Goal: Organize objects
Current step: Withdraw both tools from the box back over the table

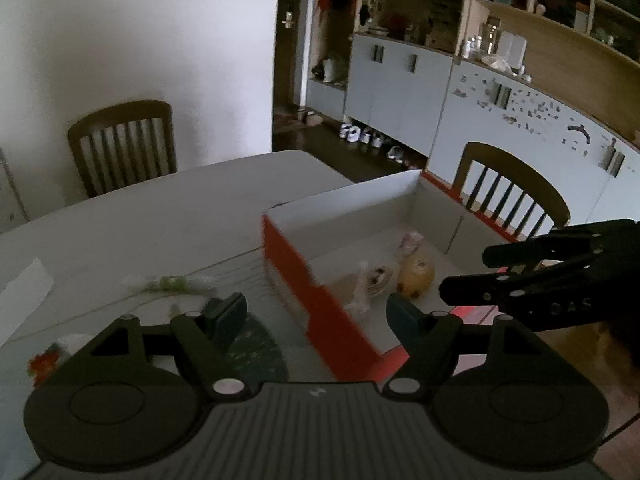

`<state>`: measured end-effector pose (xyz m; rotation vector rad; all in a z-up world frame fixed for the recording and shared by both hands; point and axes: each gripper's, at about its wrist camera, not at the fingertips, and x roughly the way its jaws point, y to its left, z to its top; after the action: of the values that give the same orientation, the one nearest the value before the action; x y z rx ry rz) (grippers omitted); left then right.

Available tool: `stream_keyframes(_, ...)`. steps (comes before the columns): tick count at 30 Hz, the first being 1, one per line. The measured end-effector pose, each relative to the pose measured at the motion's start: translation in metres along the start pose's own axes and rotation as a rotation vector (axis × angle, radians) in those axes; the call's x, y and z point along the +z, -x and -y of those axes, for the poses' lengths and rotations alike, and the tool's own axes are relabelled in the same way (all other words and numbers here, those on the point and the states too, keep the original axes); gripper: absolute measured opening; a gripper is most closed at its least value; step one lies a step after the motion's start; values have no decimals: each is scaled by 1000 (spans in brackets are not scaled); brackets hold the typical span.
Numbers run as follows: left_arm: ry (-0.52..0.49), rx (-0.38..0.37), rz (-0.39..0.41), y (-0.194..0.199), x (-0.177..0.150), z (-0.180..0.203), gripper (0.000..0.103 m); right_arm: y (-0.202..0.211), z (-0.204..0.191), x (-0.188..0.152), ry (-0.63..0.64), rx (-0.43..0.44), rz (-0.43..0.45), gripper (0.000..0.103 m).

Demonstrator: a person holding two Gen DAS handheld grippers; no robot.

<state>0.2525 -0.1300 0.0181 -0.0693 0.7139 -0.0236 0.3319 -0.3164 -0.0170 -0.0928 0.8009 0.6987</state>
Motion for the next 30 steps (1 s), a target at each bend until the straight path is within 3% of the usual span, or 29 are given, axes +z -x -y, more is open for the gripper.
stream_keyframes(9, 39, 21, 17, 28, -27, -48, 78, -2, -47, -11, -15, 2, 4, 88)
stream_keyframes(11, 46, 32, 21, 34, -33, -57, 84, -4, -58, -14, -21, 2, 4, 89)
stream_keyframes(18, 71, 72, 5, 48, -59, -94, 84, -14, -89, -24, -28, -4, -6, 94)
stream_keyframes(24, 105, 73, 7, 58, -82, -127, 101, -25, -110, -24, -31, -10, -26, 94)
stream_keyframes(30, 142, 113, 17, 64, -105, -157, 102, -43, -130, -24, -5, -39, -54, 94)
